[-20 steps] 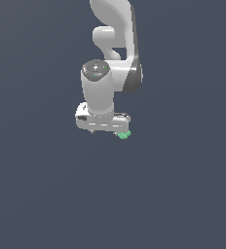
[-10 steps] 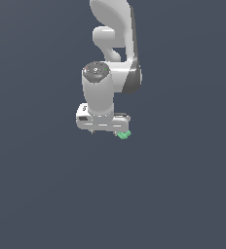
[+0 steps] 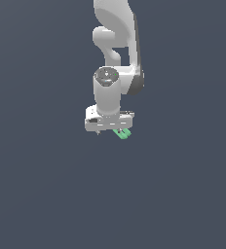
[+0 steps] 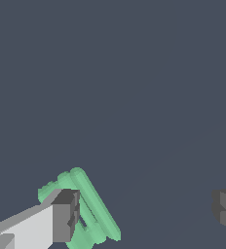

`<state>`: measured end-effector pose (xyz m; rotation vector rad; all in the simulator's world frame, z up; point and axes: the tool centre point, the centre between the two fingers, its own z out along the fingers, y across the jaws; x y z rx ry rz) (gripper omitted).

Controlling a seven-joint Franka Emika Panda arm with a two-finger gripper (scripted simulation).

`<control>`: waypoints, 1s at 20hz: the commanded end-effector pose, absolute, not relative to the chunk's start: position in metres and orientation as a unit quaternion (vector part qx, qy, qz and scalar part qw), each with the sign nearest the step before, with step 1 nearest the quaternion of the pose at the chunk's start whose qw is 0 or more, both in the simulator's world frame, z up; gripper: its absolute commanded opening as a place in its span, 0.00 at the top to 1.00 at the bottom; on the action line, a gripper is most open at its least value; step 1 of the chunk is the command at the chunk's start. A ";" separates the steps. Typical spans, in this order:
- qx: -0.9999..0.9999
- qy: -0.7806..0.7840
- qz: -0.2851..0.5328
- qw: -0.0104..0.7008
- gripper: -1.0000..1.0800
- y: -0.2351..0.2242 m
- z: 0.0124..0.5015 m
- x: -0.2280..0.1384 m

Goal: Pick up the object and move it to a goal position.

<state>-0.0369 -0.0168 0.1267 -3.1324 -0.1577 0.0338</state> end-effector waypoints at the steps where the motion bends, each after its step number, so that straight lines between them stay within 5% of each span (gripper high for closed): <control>1: -0.996 -0.089 0.010 0.001 0.04 -0.008 0.116 -0.048; 20: -0.950 -0.311 0.000 0.000 0.04 0.040 0.067 -0.121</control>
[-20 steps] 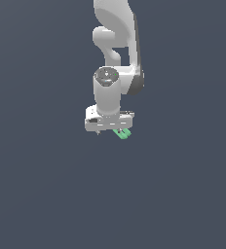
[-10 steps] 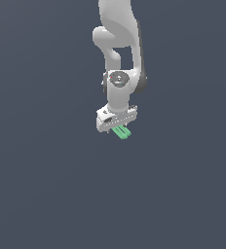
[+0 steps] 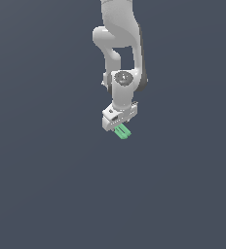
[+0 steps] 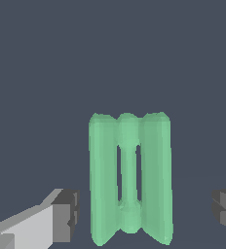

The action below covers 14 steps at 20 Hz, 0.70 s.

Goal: Pick up the object and move it to a goal position.

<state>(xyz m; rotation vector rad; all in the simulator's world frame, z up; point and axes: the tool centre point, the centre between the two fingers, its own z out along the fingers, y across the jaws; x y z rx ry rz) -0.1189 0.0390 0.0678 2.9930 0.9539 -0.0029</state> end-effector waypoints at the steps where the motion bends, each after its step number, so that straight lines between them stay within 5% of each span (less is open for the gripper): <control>1: 0.950 0.313 0.000 0.000 0.04 0.041 0.066 -0.122; 14: 0.949 0.314 0.000 0.000 0.04 0.041 0.040 -0.124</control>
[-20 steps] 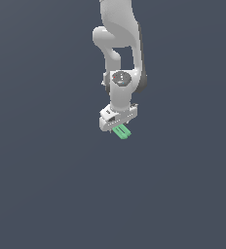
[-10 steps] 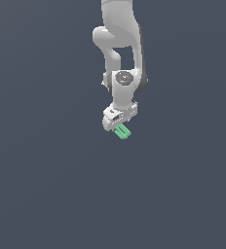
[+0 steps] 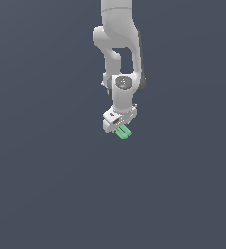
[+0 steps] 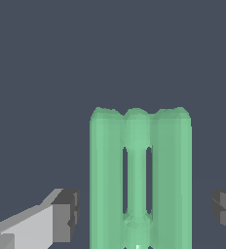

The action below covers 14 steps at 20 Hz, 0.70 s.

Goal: Pick up the object and move it to a goal position.

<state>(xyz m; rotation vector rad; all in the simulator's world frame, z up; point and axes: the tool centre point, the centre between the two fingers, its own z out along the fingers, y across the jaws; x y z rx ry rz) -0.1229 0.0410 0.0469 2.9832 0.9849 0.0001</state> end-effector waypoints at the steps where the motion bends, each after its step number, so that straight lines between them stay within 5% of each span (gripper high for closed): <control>1: 0.949 0.314 0.000 0.000 0.04 0.041 0.035 -0.124; 10: 0.949 0.315 0.000 0.000 0.04 0.041 0.016 -0.124; 11: 0.949 0.315 0.000 0.000 1.00 0.041 0.016 -0.124; 14: 0.949 0.315 0.000 0.000 1.00 0.041 0.016 -0.124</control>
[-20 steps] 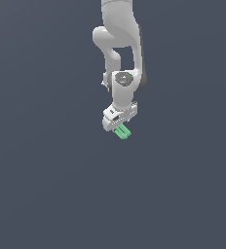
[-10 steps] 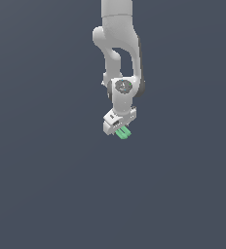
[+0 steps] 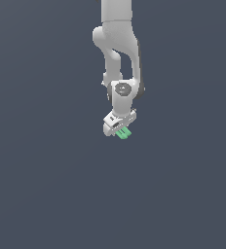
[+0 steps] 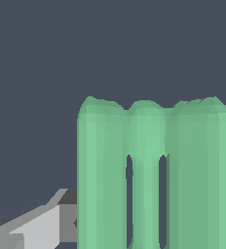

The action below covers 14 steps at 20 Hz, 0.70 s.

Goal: Pick up the object and move it to a goal position.

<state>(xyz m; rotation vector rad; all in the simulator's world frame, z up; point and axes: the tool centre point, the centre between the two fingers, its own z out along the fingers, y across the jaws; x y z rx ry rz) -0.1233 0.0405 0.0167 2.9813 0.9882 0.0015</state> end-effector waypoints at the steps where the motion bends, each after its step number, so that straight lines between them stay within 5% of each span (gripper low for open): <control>1: 0.949 0.315 0.000 0.000 1.00 0.041 0.016 -0.124; 14: 0.949 0.315 0.001 0.001 1.00 0.049 0.025 -0.116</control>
